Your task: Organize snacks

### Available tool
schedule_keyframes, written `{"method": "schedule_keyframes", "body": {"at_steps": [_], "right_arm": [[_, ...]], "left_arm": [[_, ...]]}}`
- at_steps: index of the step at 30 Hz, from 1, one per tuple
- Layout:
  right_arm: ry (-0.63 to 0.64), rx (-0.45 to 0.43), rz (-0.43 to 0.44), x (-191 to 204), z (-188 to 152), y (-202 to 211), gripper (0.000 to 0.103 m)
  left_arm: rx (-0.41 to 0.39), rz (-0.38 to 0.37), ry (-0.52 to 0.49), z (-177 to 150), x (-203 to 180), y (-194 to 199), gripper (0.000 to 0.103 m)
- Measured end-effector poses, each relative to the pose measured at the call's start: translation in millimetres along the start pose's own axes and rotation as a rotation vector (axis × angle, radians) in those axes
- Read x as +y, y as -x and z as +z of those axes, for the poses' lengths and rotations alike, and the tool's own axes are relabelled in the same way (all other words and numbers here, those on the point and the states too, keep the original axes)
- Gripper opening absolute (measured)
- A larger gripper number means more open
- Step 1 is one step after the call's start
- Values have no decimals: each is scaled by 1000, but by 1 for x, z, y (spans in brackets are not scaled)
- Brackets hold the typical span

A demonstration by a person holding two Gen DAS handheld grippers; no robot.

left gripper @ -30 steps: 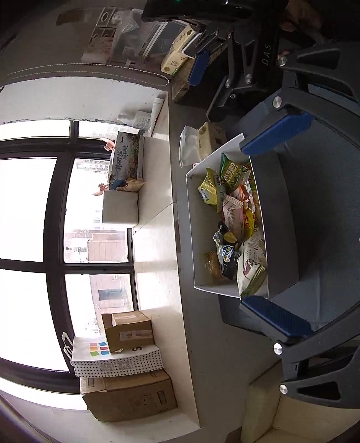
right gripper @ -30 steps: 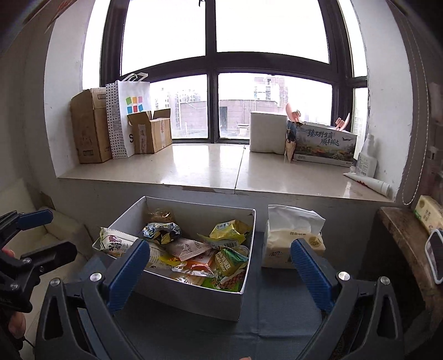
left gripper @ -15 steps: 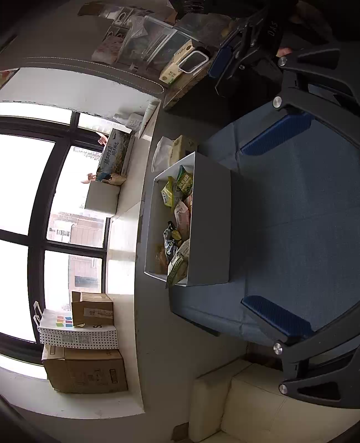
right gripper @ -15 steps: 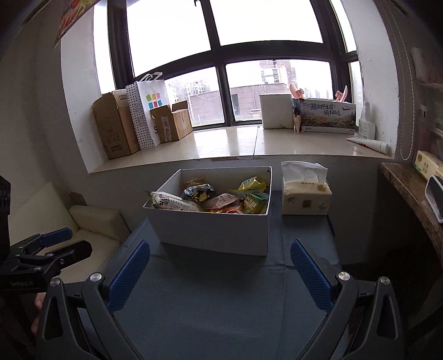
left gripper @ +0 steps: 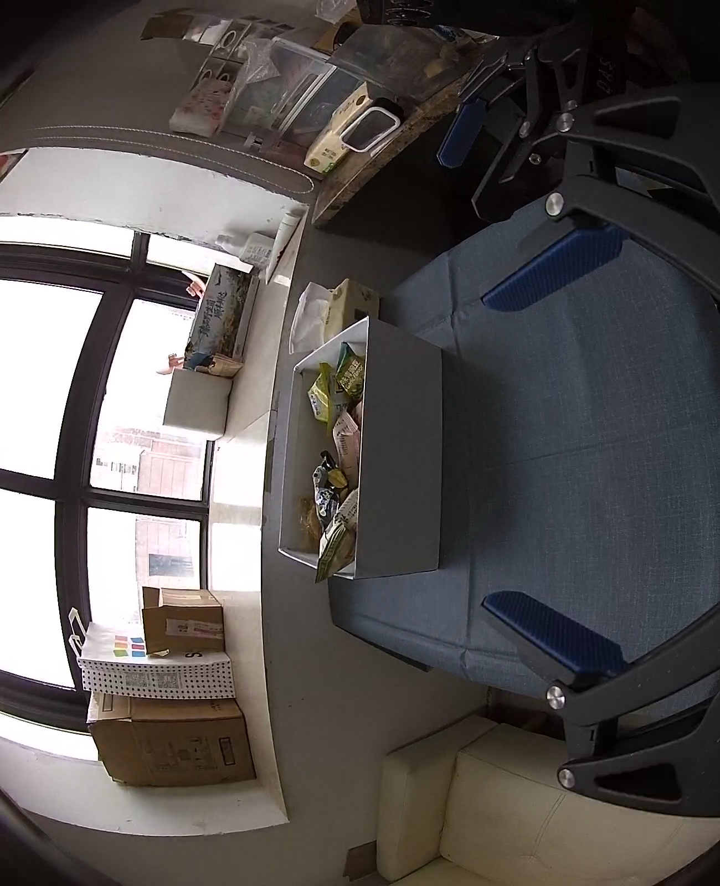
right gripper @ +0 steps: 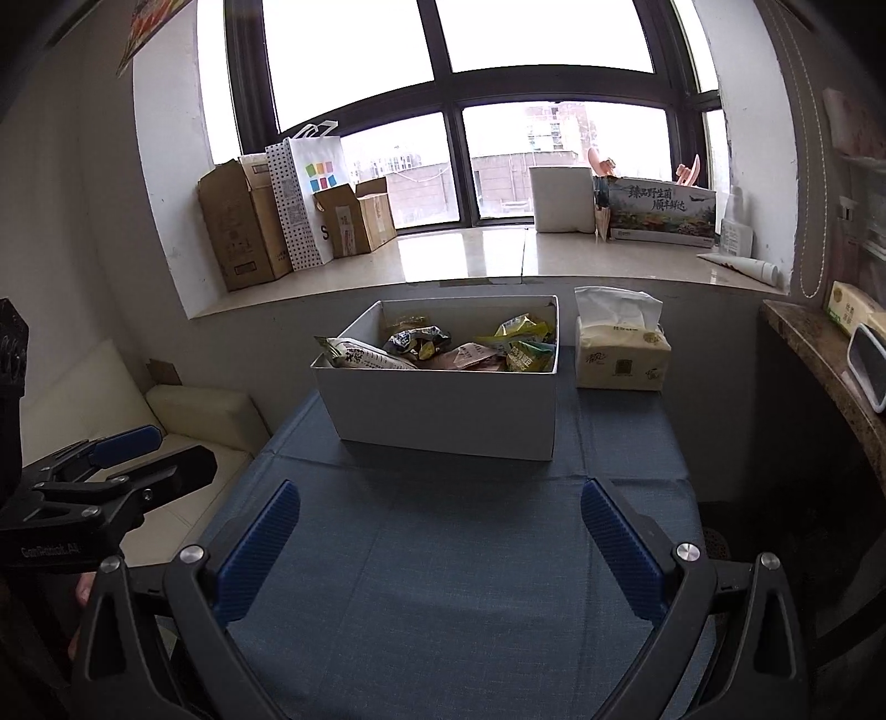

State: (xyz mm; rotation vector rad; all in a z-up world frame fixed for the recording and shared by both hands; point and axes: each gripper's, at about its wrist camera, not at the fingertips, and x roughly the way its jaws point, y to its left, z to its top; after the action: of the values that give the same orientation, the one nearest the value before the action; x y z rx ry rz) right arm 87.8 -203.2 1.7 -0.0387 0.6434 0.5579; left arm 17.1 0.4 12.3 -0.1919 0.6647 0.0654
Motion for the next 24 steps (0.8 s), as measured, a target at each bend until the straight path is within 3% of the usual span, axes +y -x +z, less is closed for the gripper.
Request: {"method": "schedule_keyframes", "body": {"at_steps": [24], "right_arm": [[-13, 20, 1, 1, -3, -1, 103]], "left_arm": [[34, 8, -11, -5, 1, -11, 103]]}}
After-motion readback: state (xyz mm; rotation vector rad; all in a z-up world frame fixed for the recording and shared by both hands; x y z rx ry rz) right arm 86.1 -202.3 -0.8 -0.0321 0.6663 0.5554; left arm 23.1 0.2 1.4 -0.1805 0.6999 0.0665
